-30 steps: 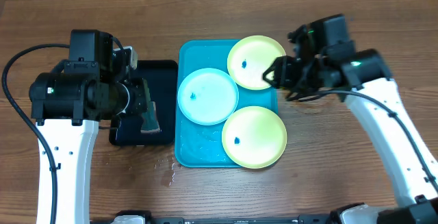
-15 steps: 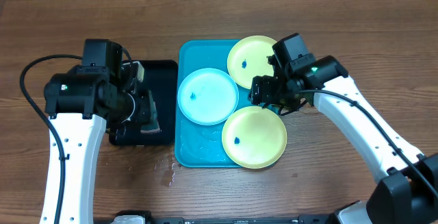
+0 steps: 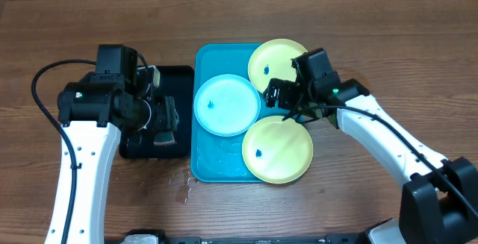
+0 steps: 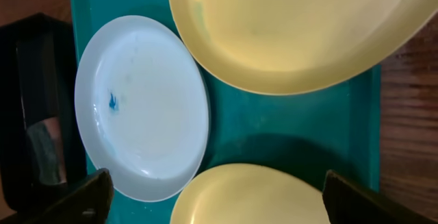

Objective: Clean dirty plates on tray and stack at the side
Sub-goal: 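Move the right gripper over the teal tray between the plates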

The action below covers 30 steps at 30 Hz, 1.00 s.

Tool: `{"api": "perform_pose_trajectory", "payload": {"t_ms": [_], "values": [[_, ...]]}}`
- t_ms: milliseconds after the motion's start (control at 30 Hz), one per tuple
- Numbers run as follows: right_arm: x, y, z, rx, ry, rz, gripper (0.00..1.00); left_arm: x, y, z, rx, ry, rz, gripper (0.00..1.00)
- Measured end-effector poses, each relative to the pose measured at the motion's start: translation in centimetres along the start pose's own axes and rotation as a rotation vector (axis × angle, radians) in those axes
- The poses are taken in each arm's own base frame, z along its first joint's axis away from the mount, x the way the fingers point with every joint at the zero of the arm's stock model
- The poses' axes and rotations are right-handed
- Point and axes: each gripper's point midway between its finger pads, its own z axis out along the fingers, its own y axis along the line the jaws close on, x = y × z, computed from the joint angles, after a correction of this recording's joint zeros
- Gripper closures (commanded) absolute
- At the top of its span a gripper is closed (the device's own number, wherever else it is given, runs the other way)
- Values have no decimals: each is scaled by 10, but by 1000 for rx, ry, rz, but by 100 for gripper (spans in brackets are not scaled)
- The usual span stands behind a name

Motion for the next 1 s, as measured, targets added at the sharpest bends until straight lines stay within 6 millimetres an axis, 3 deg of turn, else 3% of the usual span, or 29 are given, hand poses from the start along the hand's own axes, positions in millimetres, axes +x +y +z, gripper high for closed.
{"api": "perform_pose_trajectory", "payload": {"t_ms": [67, 100, 167, 233, 300, 567, 767, 1000], "values": [[-2, 1, 2, -8, -12, 1, 0, -1, 0, 1, 0, -2, 0, 35], [-4, 2, 2, -14, -19, 0, 11, 0, 0, 1, 0, -2, 0, 35], [-9, 6, 2, -33, -39, -12, 52, 1, 1, 2, -1, 3, -1, 35], [-12, 9, 1, -41, -52, -8, 67, 1, 1, 3, -1, 5, -1, 35], [-12, 10, 2, -43, -54, -7, 75, 1, 1, 3, -1, 6, -1, 35], [1, 23, 8, 13, -80, -57, 78, -1, 1, 4, -4, -5, 0, 35], [10, 41, 11, 42, -126, -127, 71, 1, 7, 3, -38, 2, -12, 37], [14, 44, 11, 107, -185, -115, 71, 0, 10, 3, -54, -2, -24, 37]]}}
